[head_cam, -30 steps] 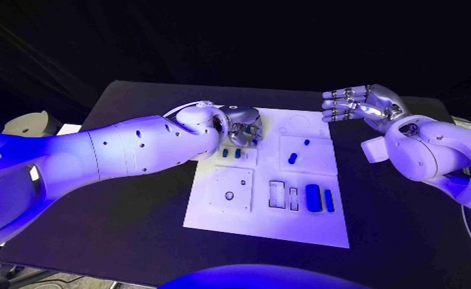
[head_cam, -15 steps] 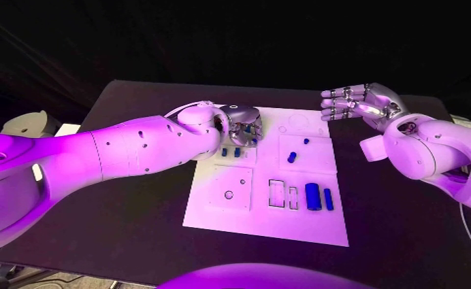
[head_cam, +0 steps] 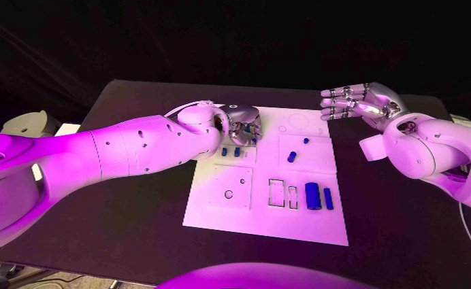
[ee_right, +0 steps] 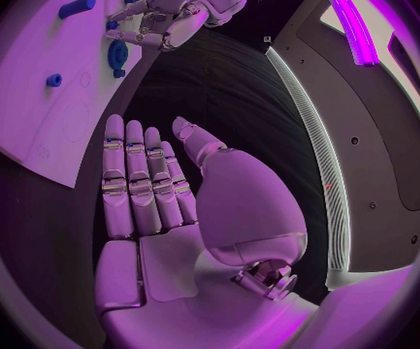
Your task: Assemble the parts on the task board
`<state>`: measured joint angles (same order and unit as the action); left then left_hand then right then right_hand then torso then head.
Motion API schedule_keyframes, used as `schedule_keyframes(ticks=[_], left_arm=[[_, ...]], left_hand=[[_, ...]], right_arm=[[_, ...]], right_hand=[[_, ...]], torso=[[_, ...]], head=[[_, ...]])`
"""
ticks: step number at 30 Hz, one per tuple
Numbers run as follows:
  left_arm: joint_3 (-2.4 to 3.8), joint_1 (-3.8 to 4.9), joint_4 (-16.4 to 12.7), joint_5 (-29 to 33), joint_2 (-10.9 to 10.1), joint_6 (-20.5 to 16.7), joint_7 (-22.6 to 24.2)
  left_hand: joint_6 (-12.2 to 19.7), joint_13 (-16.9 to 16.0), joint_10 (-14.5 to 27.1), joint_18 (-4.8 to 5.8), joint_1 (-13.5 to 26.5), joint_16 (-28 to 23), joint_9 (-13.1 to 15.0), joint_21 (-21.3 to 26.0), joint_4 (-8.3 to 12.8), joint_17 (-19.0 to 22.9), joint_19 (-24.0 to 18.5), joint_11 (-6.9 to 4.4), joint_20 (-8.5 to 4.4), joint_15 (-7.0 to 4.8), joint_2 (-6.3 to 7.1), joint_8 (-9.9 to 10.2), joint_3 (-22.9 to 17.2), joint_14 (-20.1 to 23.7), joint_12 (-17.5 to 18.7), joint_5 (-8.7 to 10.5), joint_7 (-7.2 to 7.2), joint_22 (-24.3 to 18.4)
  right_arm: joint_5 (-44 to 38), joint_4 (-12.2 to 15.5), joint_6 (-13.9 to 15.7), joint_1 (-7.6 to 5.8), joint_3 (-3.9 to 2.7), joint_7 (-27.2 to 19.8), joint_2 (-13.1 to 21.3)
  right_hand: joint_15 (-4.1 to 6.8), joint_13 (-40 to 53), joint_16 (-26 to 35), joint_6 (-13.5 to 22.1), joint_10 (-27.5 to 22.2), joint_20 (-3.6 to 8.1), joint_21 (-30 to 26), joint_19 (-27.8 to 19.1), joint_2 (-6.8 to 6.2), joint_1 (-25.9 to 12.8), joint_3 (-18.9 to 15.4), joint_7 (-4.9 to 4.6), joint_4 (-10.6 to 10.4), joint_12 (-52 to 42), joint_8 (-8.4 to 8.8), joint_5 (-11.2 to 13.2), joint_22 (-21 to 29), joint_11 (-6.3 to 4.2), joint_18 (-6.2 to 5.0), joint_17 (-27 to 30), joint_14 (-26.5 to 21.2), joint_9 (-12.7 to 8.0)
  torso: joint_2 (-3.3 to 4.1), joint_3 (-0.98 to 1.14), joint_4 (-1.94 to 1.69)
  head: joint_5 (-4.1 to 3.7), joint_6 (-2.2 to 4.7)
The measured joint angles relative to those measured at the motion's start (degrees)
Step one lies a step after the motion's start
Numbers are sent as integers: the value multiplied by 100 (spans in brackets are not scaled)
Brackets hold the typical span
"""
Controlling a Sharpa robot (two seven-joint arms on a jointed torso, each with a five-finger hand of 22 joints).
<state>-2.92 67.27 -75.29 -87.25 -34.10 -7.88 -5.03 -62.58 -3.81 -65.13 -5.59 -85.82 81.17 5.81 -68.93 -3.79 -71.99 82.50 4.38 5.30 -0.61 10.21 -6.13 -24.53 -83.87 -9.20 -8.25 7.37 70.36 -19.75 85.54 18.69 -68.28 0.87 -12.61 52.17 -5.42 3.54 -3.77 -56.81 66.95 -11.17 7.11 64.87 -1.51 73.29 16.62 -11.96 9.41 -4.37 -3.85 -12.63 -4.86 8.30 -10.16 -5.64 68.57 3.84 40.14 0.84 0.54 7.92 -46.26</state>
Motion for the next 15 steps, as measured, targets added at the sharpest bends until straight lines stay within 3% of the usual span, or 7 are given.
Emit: schedule_keyframes(ticks=[15], left_arm=[[10,8,-5,-32,4,16,-63]], left_hand=[[-43,-6,-131,0,-27,54,-80,-200,268,-85,41,55,41,20,50,120,-522,-20,90,2,108,191]], right_arm=[[1,2,-9,0,0,-1,0]], right_hand=[[0,0,0,0,0,0,0,0,0,0,0,0,0,0,0,0,0,0,0,-1,0,0]], torso=[[2,-2,1]], head=[[14,-35]])
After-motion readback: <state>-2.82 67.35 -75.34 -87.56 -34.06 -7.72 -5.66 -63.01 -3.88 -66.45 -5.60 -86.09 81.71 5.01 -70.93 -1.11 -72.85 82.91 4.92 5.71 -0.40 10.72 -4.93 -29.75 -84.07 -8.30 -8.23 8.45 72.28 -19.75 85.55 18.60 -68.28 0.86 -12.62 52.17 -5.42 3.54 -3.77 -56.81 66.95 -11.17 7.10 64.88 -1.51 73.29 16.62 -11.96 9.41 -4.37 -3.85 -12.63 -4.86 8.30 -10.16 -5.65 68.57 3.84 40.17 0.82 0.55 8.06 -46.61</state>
